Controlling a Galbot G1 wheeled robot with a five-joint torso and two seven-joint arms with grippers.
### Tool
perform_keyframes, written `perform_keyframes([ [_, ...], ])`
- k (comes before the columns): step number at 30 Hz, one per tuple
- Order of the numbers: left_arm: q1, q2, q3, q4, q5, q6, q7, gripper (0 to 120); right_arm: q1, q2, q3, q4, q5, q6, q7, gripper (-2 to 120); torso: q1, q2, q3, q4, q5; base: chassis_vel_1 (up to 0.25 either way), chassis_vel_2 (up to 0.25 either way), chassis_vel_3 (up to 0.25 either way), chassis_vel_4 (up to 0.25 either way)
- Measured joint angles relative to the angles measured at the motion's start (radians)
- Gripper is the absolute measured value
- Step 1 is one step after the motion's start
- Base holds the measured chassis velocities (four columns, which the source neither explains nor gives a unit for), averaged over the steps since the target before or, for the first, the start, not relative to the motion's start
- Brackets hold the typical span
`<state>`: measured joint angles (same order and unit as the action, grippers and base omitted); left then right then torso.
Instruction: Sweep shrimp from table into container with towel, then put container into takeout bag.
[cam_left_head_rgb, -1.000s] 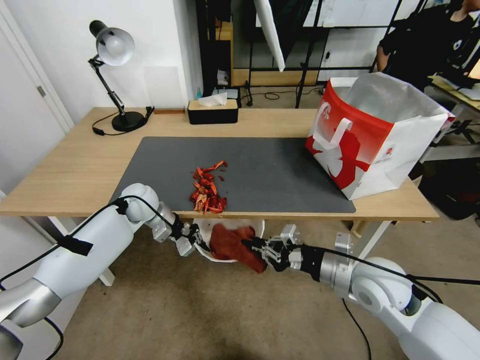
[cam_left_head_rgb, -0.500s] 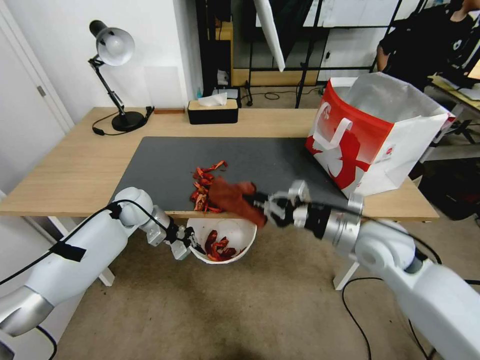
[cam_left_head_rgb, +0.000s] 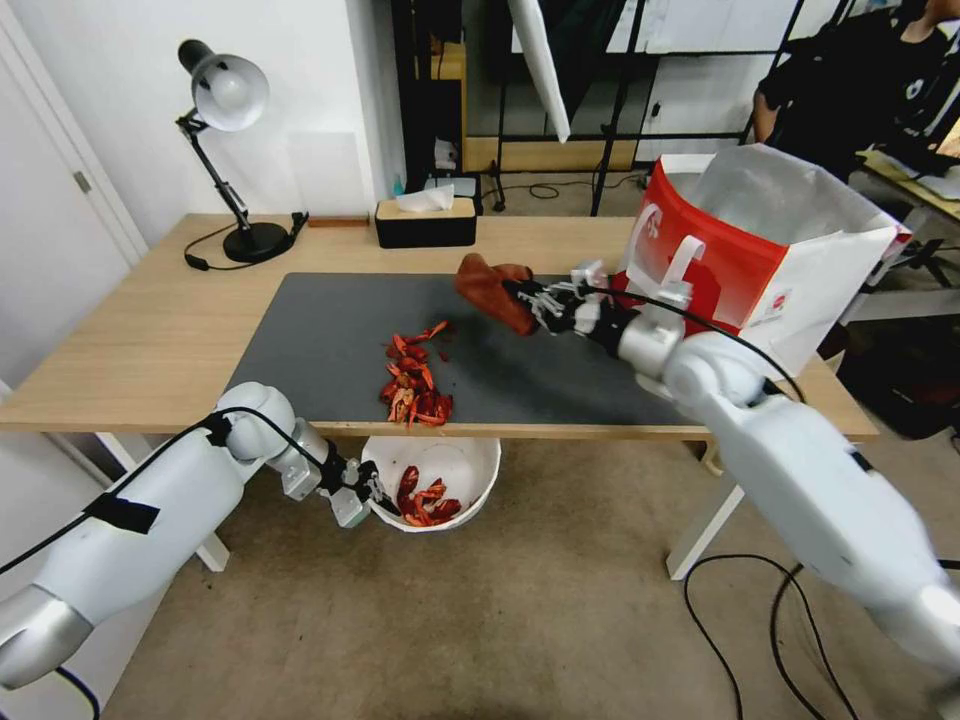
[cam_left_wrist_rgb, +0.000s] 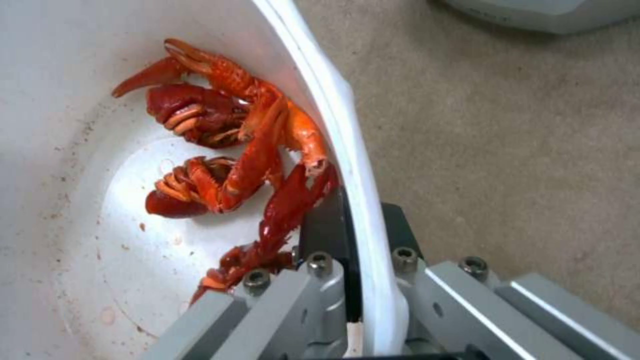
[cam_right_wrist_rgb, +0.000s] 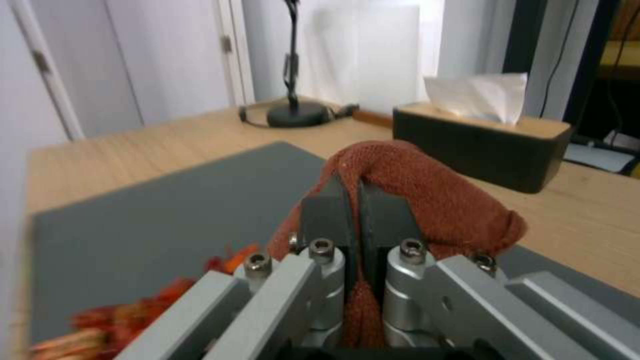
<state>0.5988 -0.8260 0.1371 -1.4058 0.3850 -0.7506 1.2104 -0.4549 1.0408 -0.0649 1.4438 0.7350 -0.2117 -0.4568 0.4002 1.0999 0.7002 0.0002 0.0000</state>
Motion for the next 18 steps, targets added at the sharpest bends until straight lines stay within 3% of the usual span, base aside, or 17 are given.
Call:
perform_keyframes([
  [6,0.006,0.009,-0.014,0.001,-0.005,-0.006,0.000,0,0.126,0.101,-0.053,-0.216,-0.100,0.038,-0.039,0,0.000,0.000,0.000,-0.0001,-0.0002,0.000,0.000,0.000,0.000],
  [12,0.011,0.009,-0.020,0.006,-0.006,-0.012,0.000,0,0.188,0.139,-0.070,-0.332,-0.135,0.047,-0.079,0,0.000,0.000,0.000,-0.0003,-0.0002,0.000,0.000,0.000,0.000],
  [18,0.022,0.008,-0.032,0.012,-0.005,-0.021,0.001,0,0.240,0.181,-0.078,-0.481,-0.189,0.065,-0.184,0,0.000,0.000,0.000,-0.0003,-0.0001,0.000,0.000,0.000,0.000],
])
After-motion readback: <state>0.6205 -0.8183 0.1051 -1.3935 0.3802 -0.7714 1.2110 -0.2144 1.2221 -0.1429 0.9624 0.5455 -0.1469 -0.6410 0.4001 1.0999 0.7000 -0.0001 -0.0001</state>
